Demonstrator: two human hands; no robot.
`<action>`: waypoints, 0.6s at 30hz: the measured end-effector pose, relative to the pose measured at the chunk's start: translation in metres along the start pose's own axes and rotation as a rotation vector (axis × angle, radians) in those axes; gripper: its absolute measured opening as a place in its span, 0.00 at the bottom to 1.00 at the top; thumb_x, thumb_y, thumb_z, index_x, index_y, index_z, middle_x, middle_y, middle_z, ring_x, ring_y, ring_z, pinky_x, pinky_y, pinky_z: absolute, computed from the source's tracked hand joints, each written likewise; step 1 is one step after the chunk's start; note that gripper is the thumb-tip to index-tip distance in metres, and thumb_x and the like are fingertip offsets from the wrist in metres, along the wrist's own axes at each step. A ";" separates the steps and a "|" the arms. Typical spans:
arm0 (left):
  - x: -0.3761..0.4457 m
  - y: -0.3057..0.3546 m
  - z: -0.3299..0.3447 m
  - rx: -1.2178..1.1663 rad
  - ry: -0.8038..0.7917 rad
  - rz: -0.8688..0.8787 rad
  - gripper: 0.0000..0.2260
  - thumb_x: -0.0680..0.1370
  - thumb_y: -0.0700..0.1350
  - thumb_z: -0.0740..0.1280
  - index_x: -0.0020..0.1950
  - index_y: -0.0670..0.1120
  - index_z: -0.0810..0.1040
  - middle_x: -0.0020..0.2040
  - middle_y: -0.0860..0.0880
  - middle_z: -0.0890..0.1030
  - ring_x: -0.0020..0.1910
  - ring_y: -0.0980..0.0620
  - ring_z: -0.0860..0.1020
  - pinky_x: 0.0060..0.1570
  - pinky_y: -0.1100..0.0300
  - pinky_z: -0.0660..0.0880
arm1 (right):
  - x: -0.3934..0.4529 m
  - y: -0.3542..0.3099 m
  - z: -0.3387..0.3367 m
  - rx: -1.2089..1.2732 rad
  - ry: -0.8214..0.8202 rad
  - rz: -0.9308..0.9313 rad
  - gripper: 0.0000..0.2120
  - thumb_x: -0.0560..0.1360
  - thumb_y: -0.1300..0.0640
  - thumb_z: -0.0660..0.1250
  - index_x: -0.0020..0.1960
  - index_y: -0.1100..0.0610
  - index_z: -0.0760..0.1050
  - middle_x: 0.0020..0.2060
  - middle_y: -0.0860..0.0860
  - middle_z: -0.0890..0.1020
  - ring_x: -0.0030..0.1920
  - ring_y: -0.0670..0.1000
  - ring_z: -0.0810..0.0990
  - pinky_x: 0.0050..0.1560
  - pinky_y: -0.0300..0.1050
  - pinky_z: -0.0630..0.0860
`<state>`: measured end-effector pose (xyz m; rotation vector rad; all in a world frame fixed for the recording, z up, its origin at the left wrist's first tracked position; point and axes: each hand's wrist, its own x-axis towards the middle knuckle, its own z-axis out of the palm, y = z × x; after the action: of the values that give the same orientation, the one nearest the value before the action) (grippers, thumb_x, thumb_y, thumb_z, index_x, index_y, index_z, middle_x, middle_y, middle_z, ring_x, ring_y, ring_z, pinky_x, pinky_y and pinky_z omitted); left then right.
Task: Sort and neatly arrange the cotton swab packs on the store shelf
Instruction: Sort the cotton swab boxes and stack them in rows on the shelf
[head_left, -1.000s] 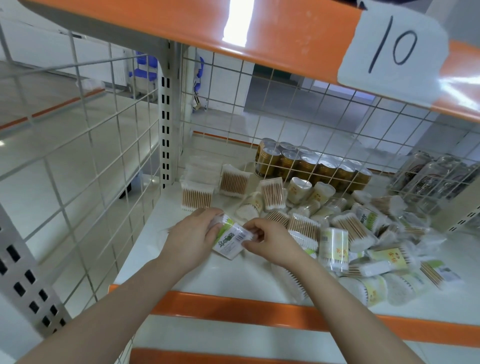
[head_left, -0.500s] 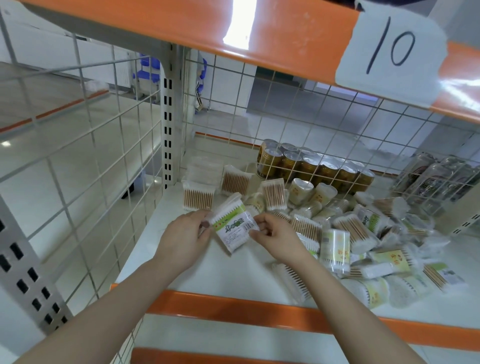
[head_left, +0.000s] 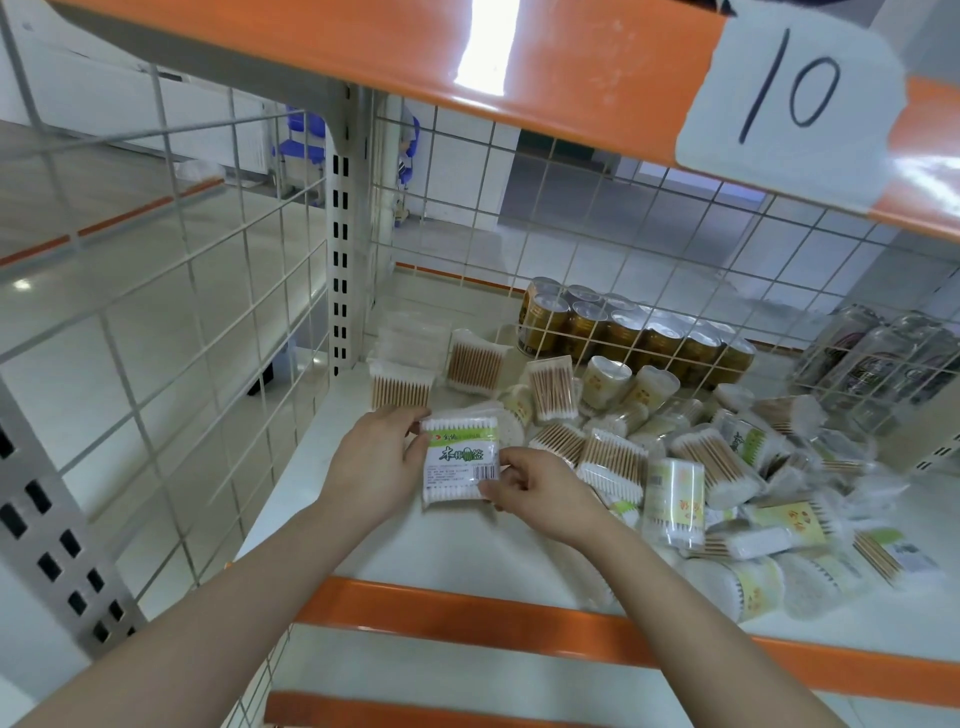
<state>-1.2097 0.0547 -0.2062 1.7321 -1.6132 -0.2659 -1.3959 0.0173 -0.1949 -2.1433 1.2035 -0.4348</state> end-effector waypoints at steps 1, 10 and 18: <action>0.000 0.001 0.000 -0.001 0.005 -0.003 0.14 0.78 0.42 0.61 0.63 0.44 0.75 0.55 0.45 0.78 0.55 0.46 0.73 0.53 0.56 0.68 | 0.000 0.000 0.000 -0.002 -0.005 -0.003 0.07 0.76 0.55 0.66 0.39 0.49 0.72 0.29 0.48 0.74 0.33 0.47 0.73 0.36 0.39 0.67; 0.004 0.004 -0.002 -0.031 0.004 -0.030 0.14 0.79 0.42 0.61 0.64 0.43 0.75 0.57 0.44 0.78 0.55 0.47 0.75 0.53 0.57 0.70 | -0.002 0.000 0.005 0.040 0.001 -0.008 0.08 0.76 0.55 0.65 0.51 0.57 0.79 0.28 0.46 0.77 0.36 0.46 0.78 0.42 0.40 0.74; 0.003 0.006 -0.004 -0.028 0.006 -0.046 0.14 0.78 0.42 0.61 0.63 0.43 0.76 0.56 0.45 0.78 0.54 0.47 0.75 0.52 0.58 0.69 | -0.001 0.001 0.006 0.046 0.008 -0.013 0.06 0.77 0.56 0.62 0.51 0.50 0.77 0.28 0.49 0.76 0.39 0.55 0.80 0.42 0.43 0.75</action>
<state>-1.2115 0.0543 -0.1984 1.7491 -1.5596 -0.3033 -1.3937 0.0195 -0.1999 -2.1137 1.1732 -0.4725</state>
